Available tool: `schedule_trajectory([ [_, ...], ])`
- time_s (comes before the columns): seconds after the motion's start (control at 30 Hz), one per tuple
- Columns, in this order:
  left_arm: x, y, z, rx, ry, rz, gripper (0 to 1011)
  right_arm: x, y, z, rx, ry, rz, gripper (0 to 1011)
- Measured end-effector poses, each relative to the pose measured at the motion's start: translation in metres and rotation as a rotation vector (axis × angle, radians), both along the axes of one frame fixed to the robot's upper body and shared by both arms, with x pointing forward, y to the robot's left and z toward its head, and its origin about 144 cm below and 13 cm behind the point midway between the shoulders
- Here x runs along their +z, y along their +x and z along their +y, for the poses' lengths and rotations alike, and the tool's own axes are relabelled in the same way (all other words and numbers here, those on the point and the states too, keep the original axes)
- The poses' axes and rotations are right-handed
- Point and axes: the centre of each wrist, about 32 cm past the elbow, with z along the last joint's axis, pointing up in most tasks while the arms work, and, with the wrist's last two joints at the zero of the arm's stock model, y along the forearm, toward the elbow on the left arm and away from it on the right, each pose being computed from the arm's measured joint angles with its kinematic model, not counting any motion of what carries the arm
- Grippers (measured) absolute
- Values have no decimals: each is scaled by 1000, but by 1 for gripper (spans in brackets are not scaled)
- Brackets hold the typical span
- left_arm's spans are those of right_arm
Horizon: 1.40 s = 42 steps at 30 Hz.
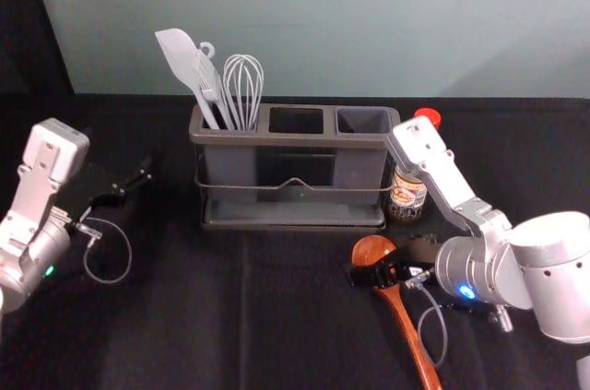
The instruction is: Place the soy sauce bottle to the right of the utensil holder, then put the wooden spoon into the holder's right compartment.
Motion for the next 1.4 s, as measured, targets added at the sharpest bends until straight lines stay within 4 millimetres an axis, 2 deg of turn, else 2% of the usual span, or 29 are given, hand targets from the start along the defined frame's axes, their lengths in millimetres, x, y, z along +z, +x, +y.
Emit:
schedule_trajectory([
  [0.37, 0, 0, 0, 0, 0, 0, 1000, -2, 10, 0, -6, -11, 16, 1003],
  [1.4, 0, 0, 0, 0, 0, 0, 1000, -8, 18, 3, -3, -19, 33, 1003],
])
